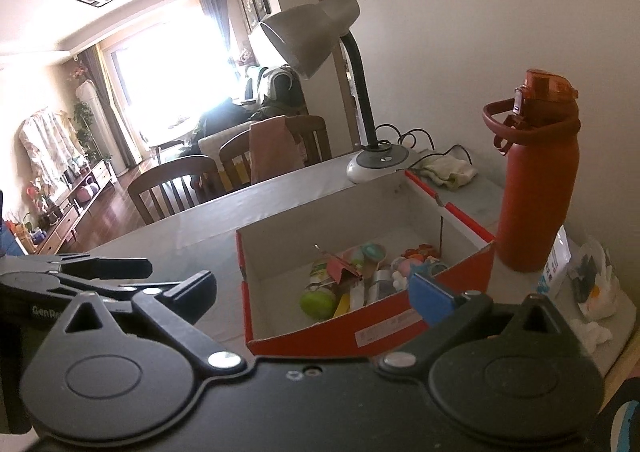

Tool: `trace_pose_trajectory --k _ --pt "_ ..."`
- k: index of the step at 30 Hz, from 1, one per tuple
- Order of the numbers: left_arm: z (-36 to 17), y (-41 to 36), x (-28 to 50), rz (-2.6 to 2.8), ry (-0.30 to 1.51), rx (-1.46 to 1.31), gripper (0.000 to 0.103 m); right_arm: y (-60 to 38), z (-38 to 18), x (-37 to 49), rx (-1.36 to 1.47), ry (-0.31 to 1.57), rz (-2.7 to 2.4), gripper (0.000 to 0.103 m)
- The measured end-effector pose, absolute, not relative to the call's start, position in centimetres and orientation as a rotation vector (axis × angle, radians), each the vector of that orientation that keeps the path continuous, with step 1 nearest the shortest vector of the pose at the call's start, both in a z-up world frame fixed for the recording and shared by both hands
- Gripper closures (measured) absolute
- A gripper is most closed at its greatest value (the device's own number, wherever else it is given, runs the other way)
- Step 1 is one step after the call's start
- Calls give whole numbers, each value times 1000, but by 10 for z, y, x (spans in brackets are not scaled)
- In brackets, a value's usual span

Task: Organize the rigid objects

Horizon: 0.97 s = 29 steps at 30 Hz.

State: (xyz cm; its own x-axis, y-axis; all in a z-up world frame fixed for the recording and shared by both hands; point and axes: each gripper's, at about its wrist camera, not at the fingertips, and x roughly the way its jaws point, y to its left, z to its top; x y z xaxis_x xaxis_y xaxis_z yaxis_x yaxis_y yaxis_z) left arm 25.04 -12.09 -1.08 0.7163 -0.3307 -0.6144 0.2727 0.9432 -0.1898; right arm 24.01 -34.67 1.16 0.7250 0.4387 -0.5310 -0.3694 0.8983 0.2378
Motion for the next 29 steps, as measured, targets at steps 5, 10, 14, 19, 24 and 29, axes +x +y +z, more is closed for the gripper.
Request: trace_pose_trajectory --k 5,10,14,19,24,29 --pt "-10 -123 248 -371 706 -122 0 -346 11 235 122 616 454 1" --pt "-10 -126 244 -355 695 -103 0 -347 9 234 124 622 448 1" --pt "-9 -129 241 -336 683 -72 0 -348 7 233 127 627 445 1" --pt "-8 -132 237 -327 669 -39 0 -347 6 231 132 635 446 1" --pt "-8 -132 235 -319 662 -29 0 -347 6 230 133 634 444 1" --pt "-7 -132 235 -313 665 -30 0 -346 6 230 131 636 442 1"
